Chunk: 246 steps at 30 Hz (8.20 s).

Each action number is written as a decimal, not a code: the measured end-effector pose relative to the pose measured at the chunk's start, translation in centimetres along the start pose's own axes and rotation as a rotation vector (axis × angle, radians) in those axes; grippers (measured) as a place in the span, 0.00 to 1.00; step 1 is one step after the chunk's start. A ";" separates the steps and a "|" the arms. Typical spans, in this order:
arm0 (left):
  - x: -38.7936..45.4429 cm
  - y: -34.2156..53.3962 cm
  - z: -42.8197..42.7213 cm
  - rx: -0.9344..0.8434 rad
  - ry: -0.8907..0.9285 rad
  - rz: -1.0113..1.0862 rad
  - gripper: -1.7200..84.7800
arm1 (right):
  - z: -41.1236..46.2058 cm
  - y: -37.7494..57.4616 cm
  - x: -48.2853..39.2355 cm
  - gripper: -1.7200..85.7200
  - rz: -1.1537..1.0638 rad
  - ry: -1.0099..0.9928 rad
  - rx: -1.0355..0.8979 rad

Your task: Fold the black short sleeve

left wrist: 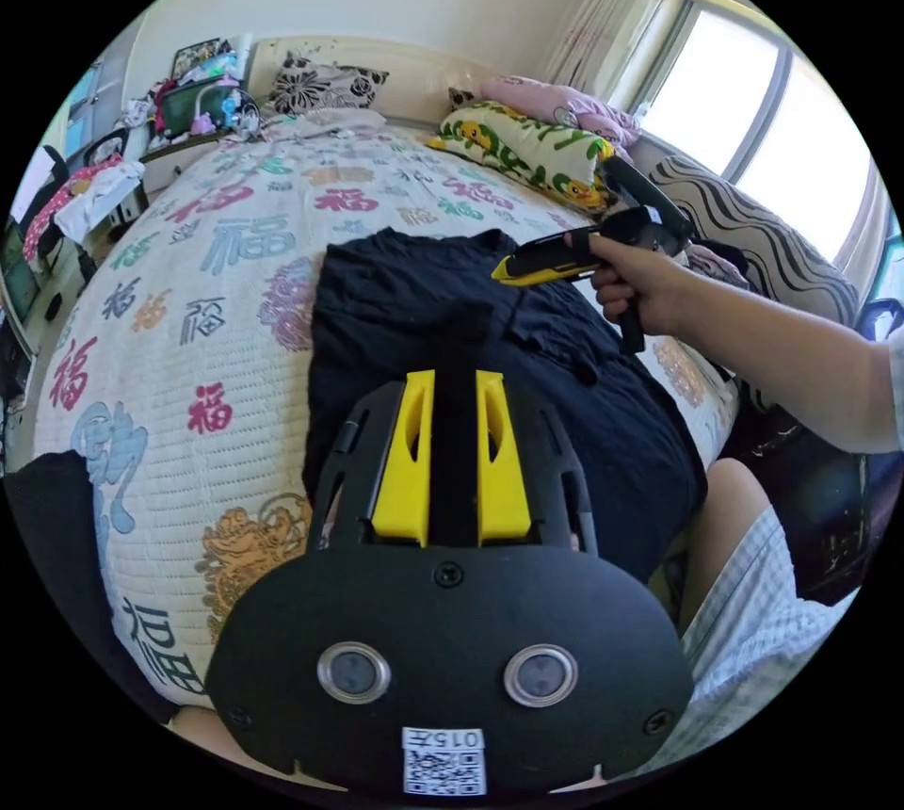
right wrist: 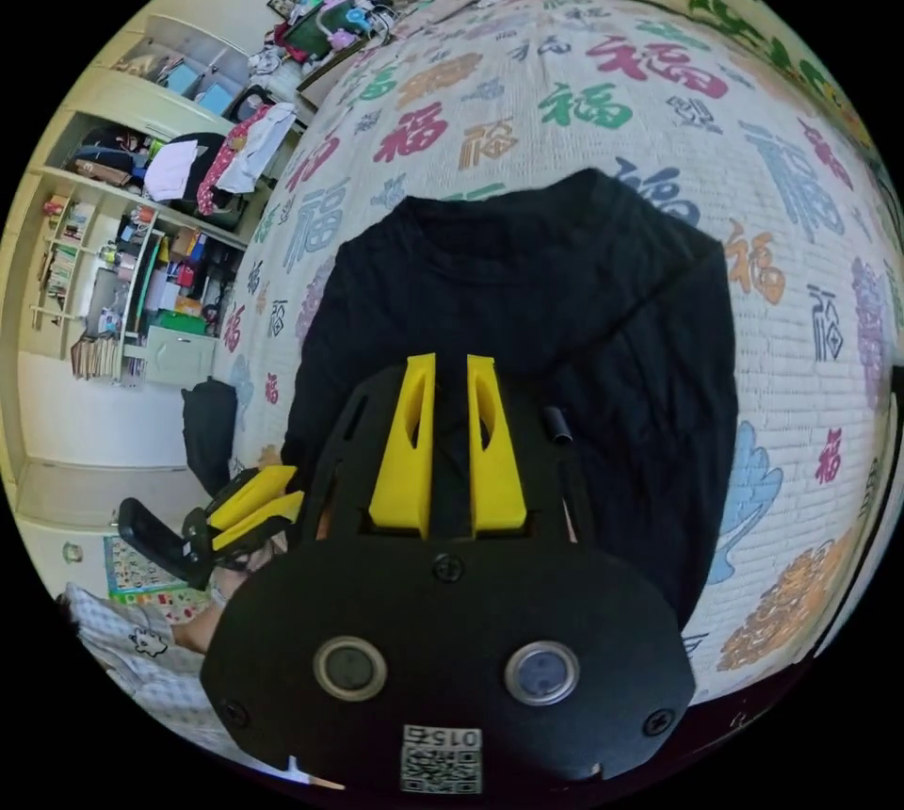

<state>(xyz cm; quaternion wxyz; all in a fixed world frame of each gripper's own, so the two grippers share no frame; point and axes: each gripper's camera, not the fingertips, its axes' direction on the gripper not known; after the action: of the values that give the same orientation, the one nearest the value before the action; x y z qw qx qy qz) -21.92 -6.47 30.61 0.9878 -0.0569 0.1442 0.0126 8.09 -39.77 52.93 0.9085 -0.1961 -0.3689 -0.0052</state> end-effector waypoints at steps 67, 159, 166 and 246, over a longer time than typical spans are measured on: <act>1.2 -36.7 9.2 -0.122 -0.113 0.306 0.02 | -29.8 -4.2 7.8 0.01 -0.115 0.311 0.139; -10.6 10.4 -3.4 -0.175 0.100 -0.448 0.14 | -11.5 6.2 -17.1 0.12 -0.396 0.051 -0.172; -10.4 12.4 -1.4 -0.151 0.178 -0.533 0.06 | -3.3 2.8 -20.7 0.12 -0.392 0.172 -0.391; 28.4 -10.2 21.7 -0.437 0.053 0.315 0.09 | -26.2 26.9 22.7 0.01 -0.012 0.030 -0.096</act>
<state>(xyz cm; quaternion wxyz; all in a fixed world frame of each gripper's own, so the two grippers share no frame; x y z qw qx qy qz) 11.85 -13.81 44.21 0.9339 -0.2458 0.1707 0.1955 46.29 -21.29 41.66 0.9034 -0.2374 -0.3557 -0.0313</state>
